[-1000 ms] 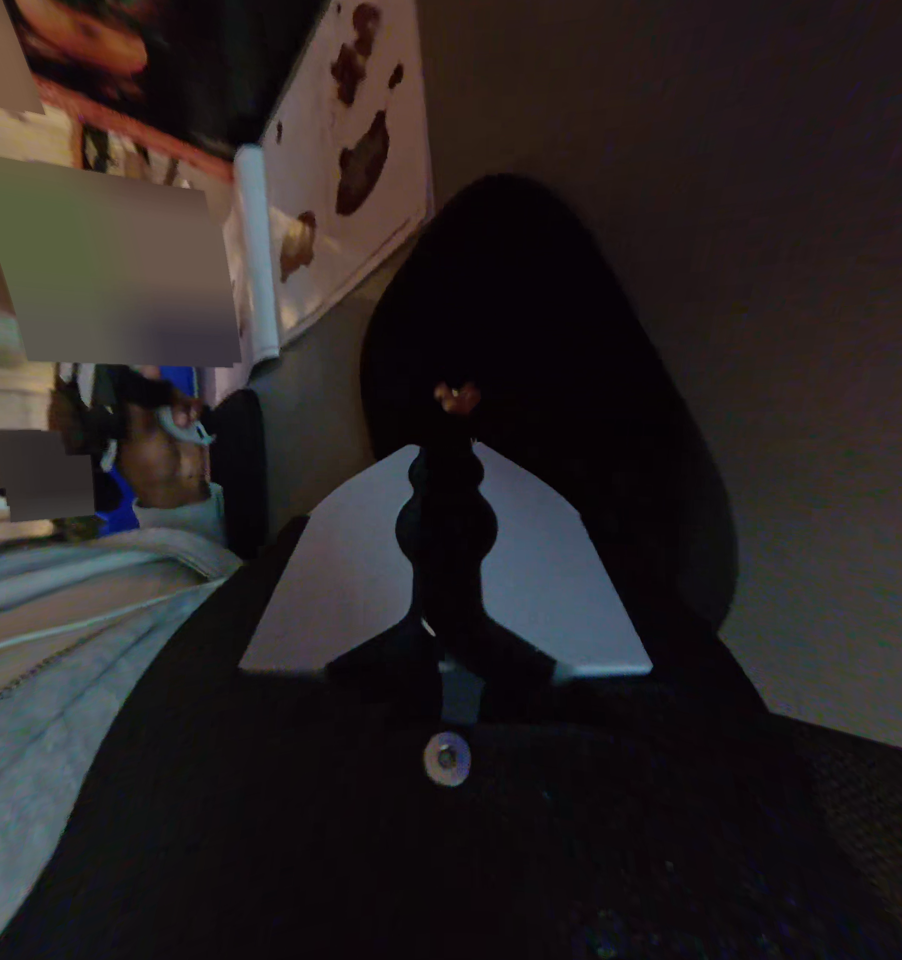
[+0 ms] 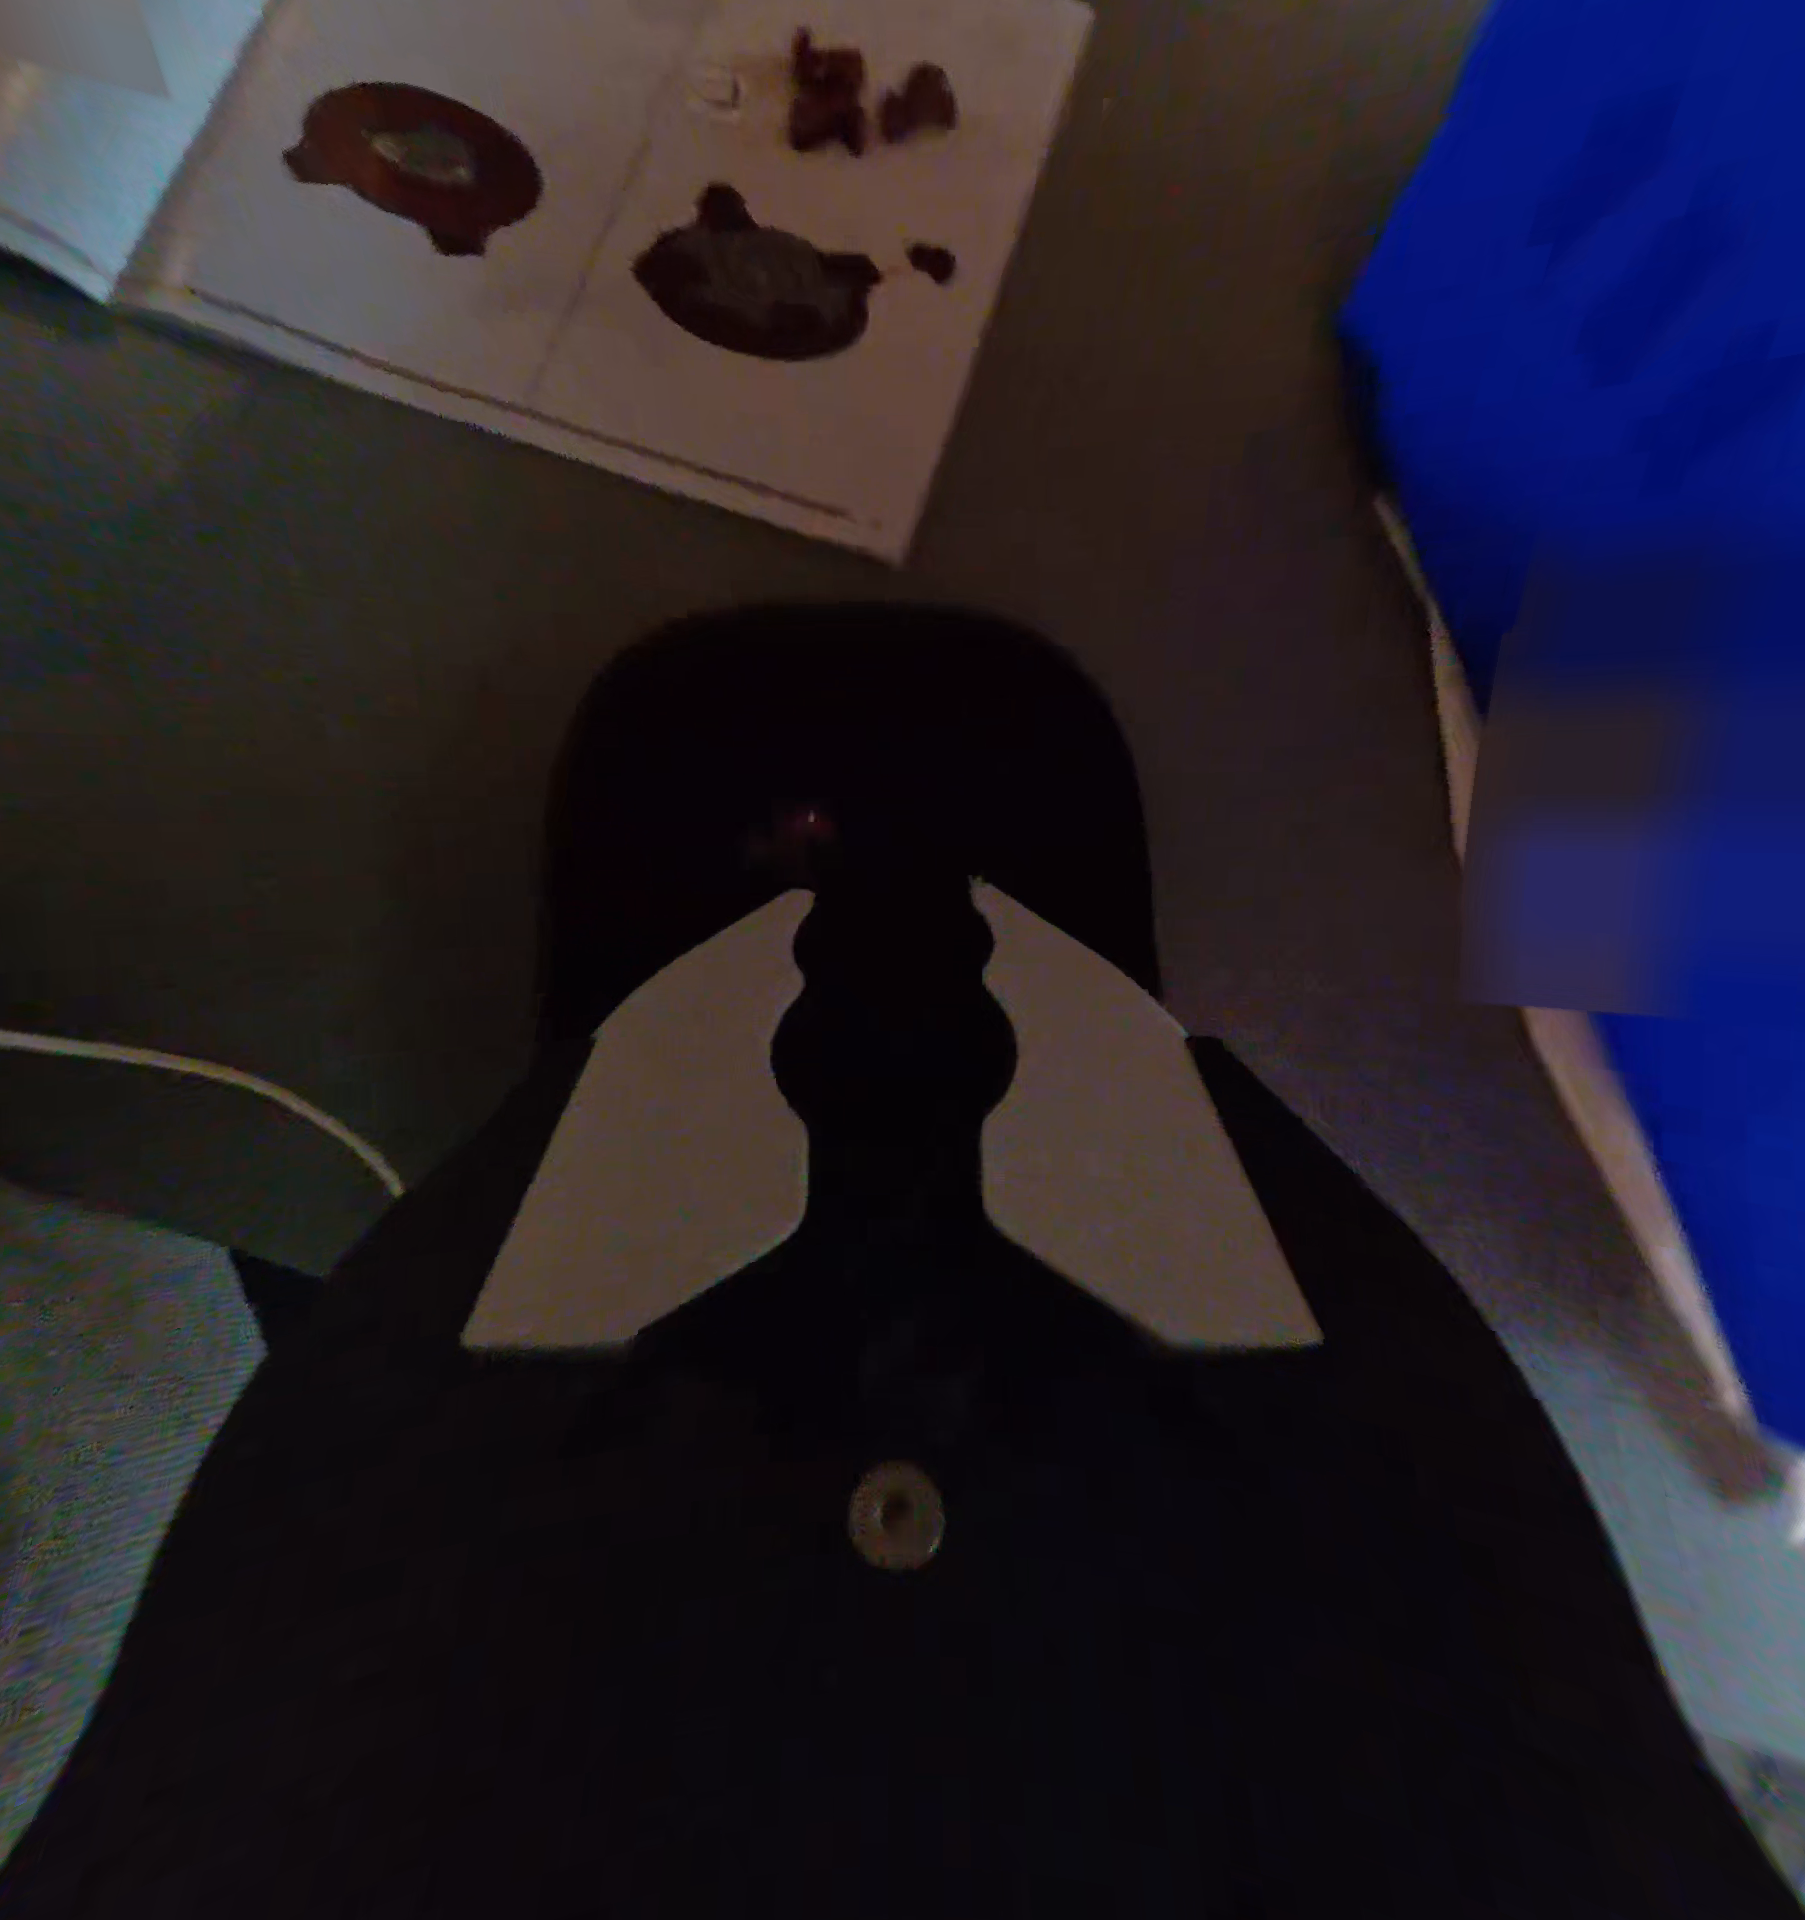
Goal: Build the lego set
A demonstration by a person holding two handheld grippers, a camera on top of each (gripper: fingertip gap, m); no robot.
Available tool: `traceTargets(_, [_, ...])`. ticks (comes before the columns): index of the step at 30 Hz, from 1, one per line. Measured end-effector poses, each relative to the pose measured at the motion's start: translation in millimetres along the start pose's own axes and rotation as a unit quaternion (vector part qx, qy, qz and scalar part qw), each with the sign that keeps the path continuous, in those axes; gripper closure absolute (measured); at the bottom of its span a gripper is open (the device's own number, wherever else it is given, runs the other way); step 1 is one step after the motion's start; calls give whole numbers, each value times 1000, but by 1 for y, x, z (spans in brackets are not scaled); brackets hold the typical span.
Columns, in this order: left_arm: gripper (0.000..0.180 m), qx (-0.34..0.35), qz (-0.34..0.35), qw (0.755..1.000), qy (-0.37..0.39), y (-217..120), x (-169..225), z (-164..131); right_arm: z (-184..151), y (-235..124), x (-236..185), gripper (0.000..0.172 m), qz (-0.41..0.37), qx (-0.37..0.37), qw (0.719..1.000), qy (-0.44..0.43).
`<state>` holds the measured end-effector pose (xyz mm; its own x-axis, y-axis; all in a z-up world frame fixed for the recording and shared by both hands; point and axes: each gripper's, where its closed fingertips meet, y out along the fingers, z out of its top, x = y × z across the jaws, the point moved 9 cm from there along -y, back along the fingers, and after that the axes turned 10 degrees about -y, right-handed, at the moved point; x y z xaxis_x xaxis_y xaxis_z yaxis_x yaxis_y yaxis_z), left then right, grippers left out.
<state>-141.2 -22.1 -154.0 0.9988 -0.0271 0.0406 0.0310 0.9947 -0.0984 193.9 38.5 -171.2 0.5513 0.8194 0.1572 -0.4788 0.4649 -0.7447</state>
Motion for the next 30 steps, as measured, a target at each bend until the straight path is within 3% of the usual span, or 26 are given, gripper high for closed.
traceTargets(3, [159,-1,0,1000,-1,0,0,0,-2,-1,-15,165,7,-1,998,65])
traceTargets(11, [159,2,-10,1000,-7,1,1,0,4,13,-25,154,21,20,987,157])
traceTargets(16, [159,7,-7,1000,-11,-1,0,1,8,21,-22,152,9,19,988,154])
traceTargets(22, [159,2,-8,1000,-10,0,0,0,13,23,-16,157,17,3,998,65])
traceTargets(27, [159,2,-8,1000,-11,0,0,0,12,22,-8,164,95,-1,990,-109])
traceTargets(30, [159,2,-8,1000,-10,0,0,0,13,25,4,164,163,2,975,-154])
